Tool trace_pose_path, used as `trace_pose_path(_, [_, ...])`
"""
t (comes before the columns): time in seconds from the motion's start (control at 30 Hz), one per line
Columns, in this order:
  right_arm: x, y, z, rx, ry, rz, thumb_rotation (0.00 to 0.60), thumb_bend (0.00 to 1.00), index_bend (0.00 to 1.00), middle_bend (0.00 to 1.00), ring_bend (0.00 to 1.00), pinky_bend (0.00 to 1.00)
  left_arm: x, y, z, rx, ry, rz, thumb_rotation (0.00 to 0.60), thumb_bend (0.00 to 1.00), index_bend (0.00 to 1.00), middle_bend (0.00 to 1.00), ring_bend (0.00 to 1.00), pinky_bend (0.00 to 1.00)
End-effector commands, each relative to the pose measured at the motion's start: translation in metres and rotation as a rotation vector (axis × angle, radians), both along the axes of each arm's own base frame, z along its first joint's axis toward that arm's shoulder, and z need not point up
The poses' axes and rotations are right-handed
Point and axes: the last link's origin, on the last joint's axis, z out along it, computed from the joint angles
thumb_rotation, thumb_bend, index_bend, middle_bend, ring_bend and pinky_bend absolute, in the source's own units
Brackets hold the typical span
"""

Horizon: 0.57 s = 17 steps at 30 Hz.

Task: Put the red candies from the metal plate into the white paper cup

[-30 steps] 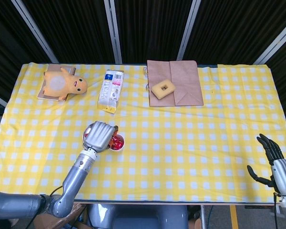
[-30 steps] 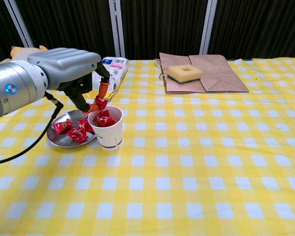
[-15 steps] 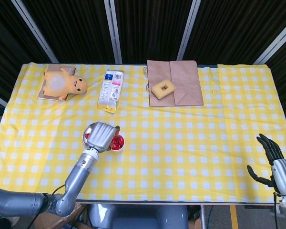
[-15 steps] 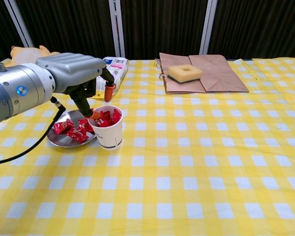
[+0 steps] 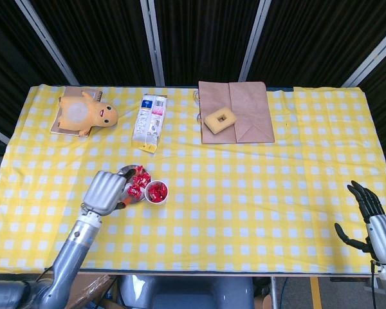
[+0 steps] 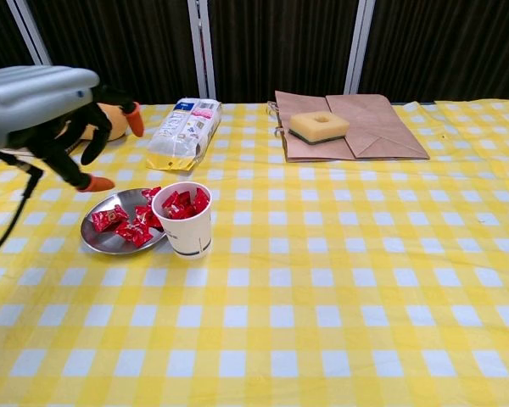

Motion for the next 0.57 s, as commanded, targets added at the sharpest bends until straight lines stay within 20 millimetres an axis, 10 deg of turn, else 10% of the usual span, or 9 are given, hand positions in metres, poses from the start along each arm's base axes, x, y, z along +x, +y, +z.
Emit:
trace_pose_path(0.03, [-0.001,0.000,-0.002,-0.014,0.072,0.018,0.600,0.42,0.00,0.00,0.00,0.00,-0.047,-0.041,0.034,0.023,0.013,0.039,0.600,0.17,0.08,0.09,0.20,0.30])
trace_pose_path(0.2, [-0.003,0.001,-0.006,-0.040,0.164,0.029,0.600,0.42,0.00,0.00,0.00,0.00,-0.089,-0.078,0.060,0.078,0.014,0.053,0.600,0.11,0.00,0.00,0.00,0.02])
trace_pose_path(0.57, [-0.007,0.000,-0.011,-0.059,0.187,-0.003,0.600,0.42,0.00,0.00,0.00,0.00,-0.148,-0.120,0.092,0.178,-0.054,0.137,0.600,0.10,0.00,0.00,0.00,0.00])
